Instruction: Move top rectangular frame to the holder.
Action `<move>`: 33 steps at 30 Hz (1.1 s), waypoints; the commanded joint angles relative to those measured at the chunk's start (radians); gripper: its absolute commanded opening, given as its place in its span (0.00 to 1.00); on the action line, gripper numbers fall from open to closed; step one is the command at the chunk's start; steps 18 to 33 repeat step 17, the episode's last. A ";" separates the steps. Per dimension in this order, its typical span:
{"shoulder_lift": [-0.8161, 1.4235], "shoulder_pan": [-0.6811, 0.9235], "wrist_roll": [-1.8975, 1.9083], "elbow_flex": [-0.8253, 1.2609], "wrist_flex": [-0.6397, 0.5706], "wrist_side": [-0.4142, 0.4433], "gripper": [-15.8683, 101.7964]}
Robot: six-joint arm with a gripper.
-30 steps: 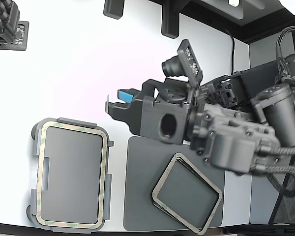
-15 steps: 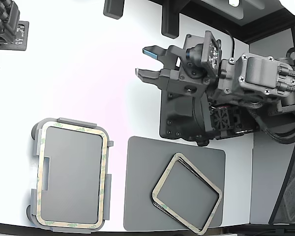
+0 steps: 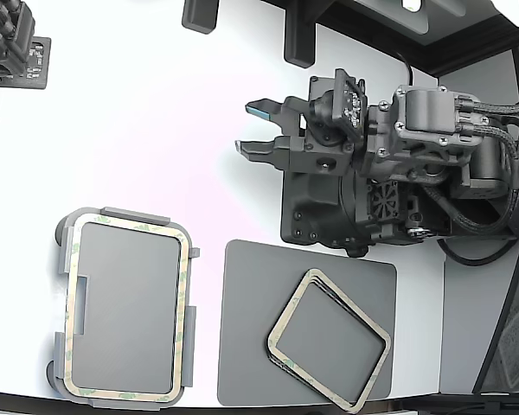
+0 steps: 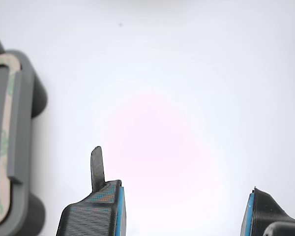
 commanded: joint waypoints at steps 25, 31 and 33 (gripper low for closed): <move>0.023 -0.018 -0.005 -0.021 -0.009 -0.006 0.98; 0.023 -0.018 -0.005 -0.021 -0.009 -0.006 0.98; 0.023 -0.018 -0.005 -0.021 -0.009 -0.006 0.98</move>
